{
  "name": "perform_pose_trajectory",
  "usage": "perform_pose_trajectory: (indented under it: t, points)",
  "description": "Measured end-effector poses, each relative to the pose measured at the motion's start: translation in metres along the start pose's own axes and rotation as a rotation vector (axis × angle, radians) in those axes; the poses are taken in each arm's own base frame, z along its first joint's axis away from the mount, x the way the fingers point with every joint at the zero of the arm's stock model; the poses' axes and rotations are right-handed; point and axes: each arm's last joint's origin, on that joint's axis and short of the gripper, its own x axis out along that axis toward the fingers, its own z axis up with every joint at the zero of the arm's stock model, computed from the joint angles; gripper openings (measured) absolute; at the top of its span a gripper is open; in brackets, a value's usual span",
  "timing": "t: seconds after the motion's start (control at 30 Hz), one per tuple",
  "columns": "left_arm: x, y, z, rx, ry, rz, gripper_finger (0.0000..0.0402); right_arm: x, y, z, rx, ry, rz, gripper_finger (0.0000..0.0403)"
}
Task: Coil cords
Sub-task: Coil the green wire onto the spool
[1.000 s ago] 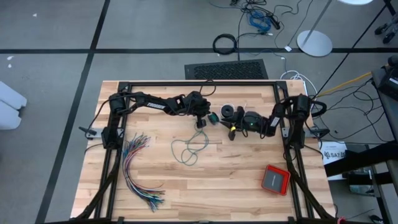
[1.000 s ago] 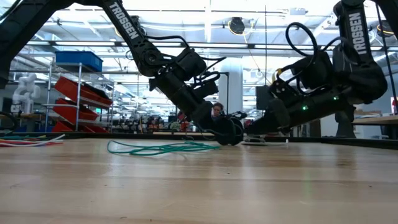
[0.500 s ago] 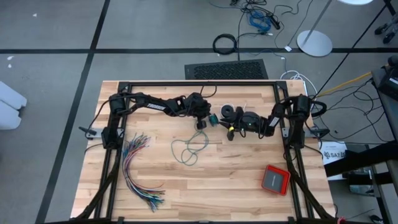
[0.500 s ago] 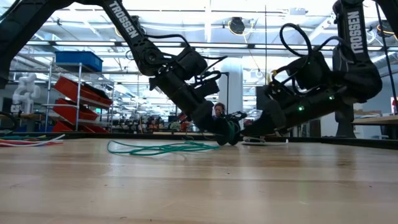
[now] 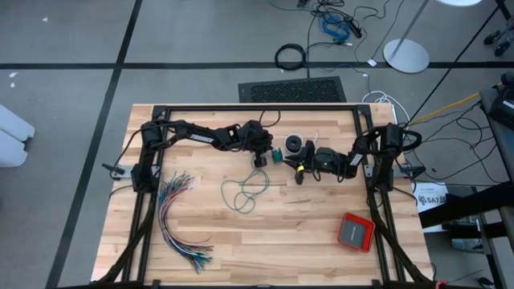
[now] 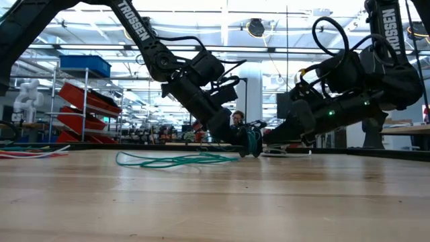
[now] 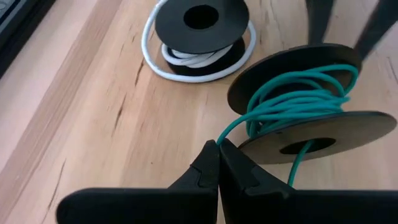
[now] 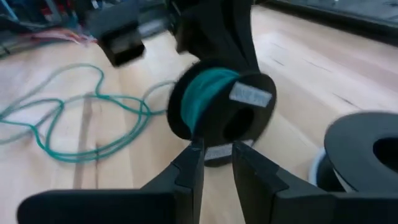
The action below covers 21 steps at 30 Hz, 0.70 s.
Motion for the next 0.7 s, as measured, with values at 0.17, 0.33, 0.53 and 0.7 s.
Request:
perform_pose_trajectory:
  t: [0.17, 0.33, 0.53, 0.7]
  points:
    - [0.0, -0.002, 0.001, 0.004, -0.001, -0.005, 0.0, 0.0, -0.003, -0.008, -0.01, 0.087, -0.022, 0.0071]
    - [0.0, -0.002, 0.0, 0.003, 0.0, -0.003, 0.0, -0.001, 0.001, -0.005, -0.01, 0.073, -0.005, 0.0071]
    - [0.0, -0.002, 0.0, 0.003, 0.002, -0.003, 0.0, -0.008, 0.009, 0.003, -0.031, 0.047, 0.008, 0.0073]
    - [0.0, -0.002, 0.0, 0.003, 0.006, -0.003, 0.0, -0.018, 0.013, 0.006, -0.036, 0.013, -0.065, 0.011]
